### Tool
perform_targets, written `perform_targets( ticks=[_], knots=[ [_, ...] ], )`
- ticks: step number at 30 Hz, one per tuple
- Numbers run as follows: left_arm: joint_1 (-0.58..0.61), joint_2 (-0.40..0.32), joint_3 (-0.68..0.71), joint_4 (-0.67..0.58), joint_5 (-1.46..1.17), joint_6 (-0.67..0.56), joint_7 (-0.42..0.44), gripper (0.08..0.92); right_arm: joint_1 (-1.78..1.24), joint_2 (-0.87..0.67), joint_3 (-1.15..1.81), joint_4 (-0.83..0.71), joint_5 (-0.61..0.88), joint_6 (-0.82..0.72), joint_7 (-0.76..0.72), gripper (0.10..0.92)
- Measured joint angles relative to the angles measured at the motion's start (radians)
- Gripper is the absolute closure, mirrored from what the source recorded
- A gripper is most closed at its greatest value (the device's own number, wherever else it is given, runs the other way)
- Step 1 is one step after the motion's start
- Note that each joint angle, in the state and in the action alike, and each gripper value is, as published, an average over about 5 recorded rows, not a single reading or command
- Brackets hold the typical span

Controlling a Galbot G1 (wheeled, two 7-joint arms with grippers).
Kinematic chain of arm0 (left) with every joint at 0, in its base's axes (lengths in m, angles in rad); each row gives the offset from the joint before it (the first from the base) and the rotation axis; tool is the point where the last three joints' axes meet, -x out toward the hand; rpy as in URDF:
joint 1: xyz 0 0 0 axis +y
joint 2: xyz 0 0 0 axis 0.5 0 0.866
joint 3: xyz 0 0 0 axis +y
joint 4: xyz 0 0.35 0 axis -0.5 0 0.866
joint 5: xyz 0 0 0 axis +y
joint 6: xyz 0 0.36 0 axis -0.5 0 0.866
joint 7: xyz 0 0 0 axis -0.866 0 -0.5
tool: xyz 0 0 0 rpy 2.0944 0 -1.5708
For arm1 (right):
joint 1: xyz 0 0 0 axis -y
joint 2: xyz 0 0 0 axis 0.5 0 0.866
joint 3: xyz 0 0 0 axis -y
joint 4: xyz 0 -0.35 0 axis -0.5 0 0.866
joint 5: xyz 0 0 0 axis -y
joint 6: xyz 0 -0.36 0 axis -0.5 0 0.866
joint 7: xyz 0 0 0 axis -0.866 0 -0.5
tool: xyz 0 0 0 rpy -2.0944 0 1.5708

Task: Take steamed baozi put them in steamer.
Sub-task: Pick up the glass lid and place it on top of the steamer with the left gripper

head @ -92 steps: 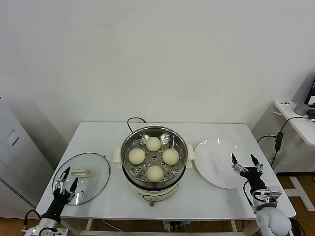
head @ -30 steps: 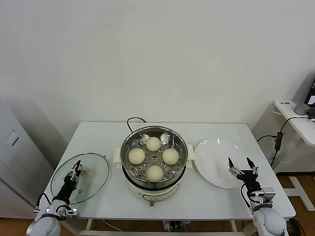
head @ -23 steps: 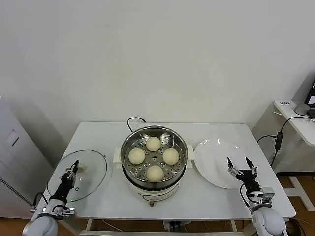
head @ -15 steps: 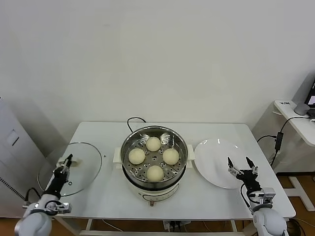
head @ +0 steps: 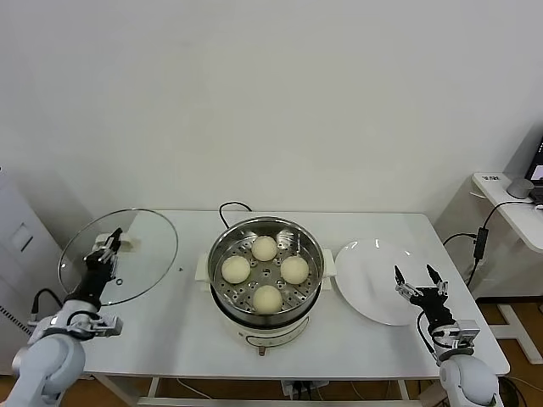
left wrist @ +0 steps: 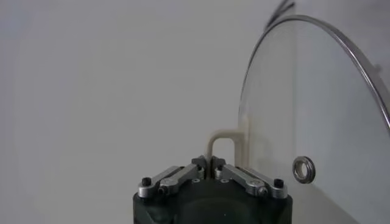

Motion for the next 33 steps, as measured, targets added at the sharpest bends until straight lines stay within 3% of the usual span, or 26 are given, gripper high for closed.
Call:
perform_targets(
  ticks=[14,23,33],
  knots=[
    [-0.084,0.036,0.258,-0.205,0.085,0.302,0.199,0.893,0.007,-0.014,-0.005,0.007,-0.004,-0.003,0.003,0.203],
    [-0.186,-0.043,0.466,-0.228,0.179,0.470,0.274,0.893,0.009,-0.014,-0.006,0.005,-0.005,-0.005,0.004,0.203],
    [-0.244,-0.146,0.623,-0.215,0.267,0.541,0.307,0.893,0.018,-0.006,-0.004,-0.012,-0.011,-0.001,0.000,0.203]
  ],
)
